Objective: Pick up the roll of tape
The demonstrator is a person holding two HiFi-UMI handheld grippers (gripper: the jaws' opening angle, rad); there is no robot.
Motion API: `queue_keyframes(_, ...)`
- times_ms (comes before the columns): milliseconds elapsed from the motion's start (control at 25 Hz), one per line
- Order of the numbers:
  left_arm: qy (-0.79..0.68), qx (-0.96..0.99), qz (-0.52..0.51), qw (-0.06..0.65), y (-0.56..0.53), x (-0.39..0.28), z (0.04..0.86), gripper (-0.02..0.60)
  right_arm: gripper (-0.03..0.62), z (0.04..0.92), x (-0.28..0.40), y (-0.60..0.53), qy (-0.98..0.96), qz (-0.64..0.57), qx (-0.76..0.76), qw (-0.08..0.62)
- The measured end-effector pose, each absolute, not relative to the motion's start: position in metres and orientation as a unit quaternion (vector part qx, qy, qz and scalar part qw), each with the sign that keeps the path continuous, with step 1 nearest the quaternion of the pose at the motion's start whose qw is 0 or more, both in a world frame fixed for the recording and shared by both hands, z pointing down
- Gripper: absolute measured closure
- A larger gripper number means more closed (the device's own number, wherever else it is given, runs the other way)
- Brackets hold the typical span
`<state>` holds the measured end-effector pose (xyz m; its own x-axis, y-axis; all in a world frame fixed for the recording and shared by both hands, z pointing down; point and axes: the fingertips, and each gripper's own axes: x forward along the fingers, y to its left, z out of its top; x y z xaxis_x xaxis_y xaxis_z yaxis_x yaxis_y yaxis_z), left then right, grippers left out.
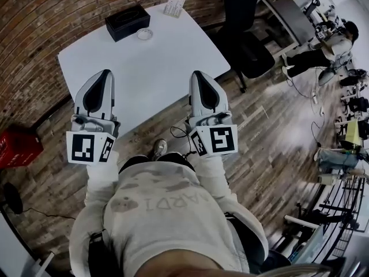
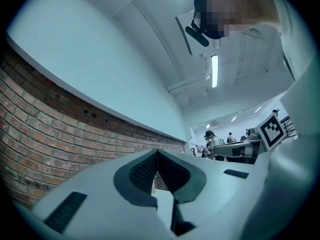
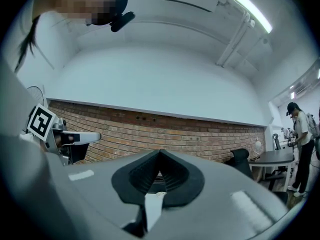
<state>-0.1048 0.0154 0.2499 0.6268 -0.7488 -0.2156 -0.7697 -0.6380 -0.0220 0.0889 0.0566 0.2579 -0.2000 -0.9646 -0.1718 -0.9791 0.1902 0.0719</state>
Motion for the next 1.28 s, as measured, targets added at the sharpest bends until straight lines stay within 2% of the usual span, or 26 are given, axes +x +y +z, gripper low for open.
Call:
queue_keyframes(600, 0.45, -0.885, 0.094, 0.069, -0.044, -0.009, 0.249, 0.575, 0.583, 0.277, 0.174, -0.025, 0.802, 0.06, -0.592, 0.052)
queue_keyframes(1280, 0.456, -0.886, 0.057, 0.064, -0.139, -0.015, 0.274, 0.575, 0.583, 0.32, 0.165, -0.156, 0.812, -0.02, -0.583, 0.019)
